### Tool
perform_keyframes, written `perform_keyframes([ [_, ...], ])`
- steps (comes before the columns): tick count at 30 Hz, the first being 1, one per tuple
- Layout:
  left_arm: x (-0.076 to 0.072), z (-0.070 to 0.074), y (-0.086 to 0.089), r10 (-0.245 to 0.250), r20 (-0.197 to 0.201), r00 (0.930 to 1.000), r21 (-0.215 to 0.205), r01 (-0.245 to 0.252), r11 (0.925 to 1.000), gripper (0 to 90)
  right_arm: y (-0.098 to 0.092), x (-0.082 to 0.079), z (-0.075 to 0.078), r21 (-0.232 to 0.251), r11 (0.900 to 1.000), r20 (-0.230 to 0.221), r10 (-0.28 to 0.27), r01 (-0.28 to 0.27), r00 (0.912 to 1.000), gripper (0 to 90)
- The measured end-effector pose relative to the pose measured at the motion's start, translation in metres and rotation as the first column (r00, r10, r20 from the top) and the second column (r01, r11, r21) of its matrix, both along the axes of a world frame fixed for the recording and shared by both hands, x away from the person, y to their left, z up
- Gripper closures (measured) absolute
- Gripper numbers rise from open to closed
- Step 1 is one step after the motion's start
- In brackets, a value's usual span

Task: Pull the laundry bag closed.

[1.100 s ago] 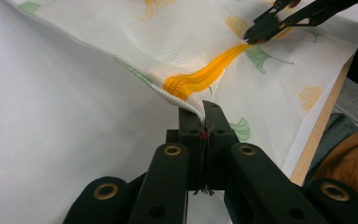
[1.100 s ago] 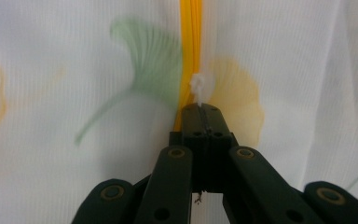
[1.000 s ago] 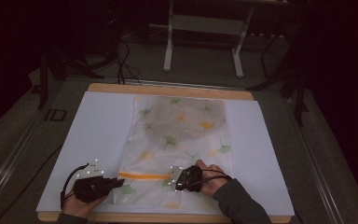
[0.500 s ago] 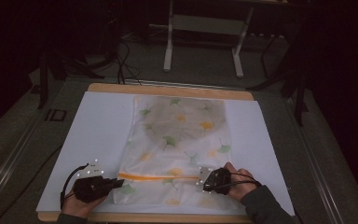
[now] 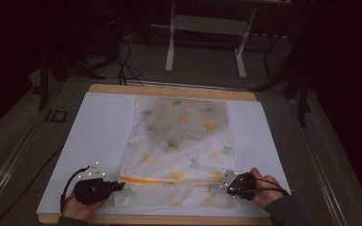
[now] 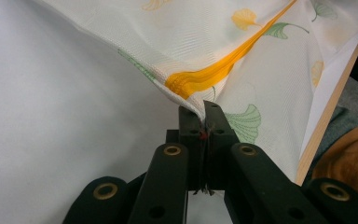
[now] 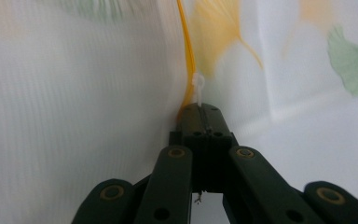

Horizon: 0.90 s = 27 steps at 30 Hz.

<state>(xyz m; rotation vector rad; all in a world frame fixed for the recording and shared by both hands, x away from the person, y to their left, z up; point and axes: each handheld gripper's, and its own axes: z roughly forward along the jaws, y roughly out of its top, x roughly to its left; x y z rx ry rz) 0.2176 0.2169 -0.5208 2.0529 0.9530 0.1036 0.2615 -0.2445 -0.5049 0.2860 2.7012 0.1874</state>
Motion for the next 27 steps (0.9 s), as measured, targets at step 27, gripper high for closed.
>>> perform_keyframes([
  [27,-0.005,-0.001,0.019,0.147,0.041,0.9883,-0.048,-0.145,0.9883,55.6,-0.053,0.009,0.009,0.331,0.920,-0.056,-0.203,0.210,0.9776,59.7],
])
